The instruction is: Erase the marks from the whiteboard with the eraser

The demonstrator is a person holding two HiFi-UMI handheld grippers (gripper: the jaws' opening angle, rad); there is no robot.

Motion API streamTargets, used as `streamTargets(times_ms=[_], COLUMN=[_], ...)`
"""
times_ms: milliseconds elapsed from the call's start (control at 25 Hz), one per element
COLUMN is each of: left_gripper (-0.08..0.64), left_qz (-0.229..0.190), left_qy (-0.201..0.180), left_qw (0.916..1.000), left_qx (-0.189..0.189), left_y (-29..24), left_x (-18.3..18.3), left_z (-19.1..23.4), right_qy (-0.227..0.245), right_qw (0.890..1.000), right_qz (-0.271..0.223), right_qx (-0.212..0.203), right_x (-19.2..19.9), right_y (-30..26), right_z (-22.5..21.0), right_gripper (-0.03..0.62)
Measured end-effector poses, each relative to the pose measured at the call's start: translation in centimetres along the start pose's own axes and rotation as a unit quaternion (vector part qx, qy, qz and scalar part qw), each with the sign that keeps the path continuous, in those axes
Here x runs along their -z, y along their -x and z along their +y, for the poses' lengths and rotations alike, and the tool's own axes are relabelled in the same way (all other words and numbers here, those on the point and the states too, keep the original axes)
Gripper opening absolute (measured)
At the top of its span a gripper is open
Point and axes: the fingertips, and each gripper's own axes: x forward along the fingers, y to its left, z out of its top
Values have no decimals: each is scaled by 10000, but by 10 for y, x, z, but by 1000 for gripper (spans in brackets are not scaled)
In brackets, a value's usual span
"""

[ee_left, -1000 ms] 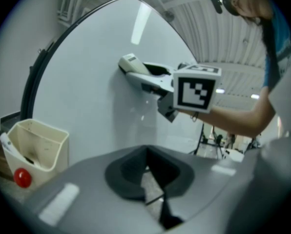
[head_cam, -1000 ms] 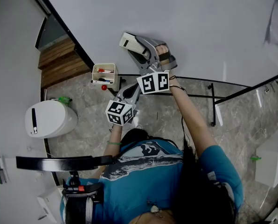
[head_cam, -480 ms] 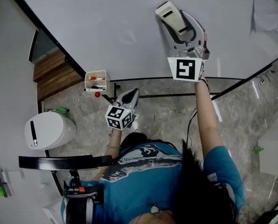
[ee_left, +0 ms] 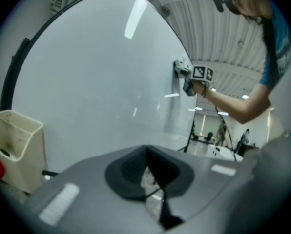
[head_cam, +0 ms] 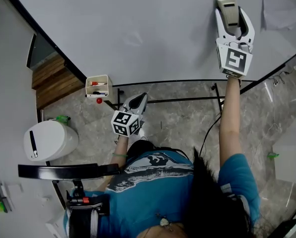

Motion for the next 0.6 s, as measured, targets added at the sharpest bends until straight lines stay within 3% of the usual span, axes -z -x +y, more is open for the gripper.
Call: streamTargets(times_ms=[400,600], left_gripper=[5,5], left_qz=[2,19], left_qy=[7,13], left_qw=[10000,9999], left_qx=[-96,-129], left_y=[3,7], left_x=[2,5], left_z=[8,12], right_qy=[-156,36], right_qw=[9998,9996], right_qz=[83,-31], right_qx=[111,-263], right_x=[10,8], right_y=[-2,1], right_z=[0,37], right_gripper=[262,262])
